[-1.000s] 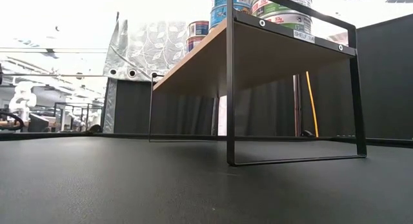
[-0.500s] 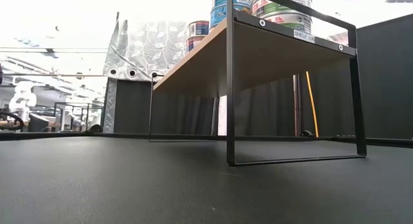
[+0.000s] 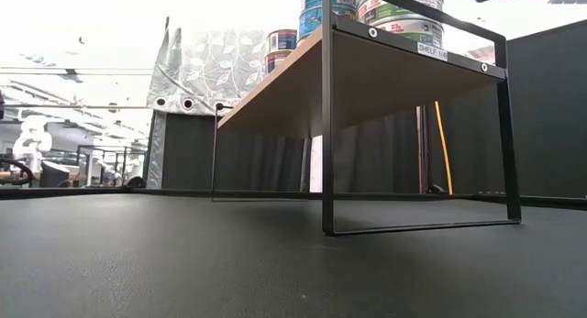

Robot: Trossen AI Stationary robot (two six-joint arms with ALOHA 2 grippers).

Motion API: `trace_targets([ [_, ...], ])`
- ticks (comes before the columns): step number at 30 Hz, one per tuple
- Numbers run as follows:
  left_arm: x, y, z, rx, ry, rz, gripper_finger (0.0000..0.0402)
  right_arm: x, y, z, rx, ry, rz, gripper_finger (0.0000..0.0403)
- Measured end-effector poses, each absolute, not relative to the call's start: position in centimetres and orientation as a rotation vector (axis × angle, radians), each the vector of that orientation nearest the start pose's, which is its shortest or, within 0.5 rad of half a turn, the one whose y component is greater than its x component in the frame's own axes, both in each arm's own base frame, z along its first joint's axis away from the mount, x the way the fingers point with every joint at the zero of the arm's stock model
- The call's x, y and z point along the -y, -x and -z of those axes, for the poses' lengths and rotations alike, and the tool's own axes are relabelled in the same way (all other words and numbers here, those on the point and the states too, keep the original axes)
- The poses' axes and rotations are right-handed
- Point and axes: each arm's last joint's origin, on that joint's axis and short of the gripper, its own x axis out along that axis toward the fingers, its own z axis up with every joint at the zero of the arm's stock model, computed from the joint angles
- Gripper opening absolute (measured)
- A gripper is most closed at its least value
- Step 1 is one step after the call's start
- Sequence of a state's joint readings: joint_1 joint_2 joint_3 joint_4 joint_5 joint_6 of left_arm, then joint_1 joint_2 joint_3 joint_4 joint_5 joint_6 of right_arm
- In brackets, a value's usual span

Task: Stack canned seafood by type on shelf
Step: Stack the green tuna can on top of the stacked green tuna can on the shelf

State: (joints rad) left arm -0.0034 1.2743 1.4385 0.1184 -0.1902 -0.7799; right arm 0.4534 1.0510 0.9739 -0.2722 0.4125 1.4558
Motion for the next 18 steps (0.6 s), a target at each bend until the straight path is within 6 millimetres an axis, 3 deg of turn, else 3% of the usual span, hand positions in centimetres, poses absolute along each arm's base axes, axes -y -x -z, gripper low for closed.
trace_targets([
  [8,-0.9,-26.7,-48.2,0.344,0.796,-0.075,0.0335,-8.6,-20.7,-33.6,-0.342,-1.322,0.201,0.0144],
  [18,-1.0,-26.7,-48.2,0.343,0.795,-0.073,0.0335,-8.4,-20.3,-32.8,-0.432,-1.256,0.254,0.0274],
])
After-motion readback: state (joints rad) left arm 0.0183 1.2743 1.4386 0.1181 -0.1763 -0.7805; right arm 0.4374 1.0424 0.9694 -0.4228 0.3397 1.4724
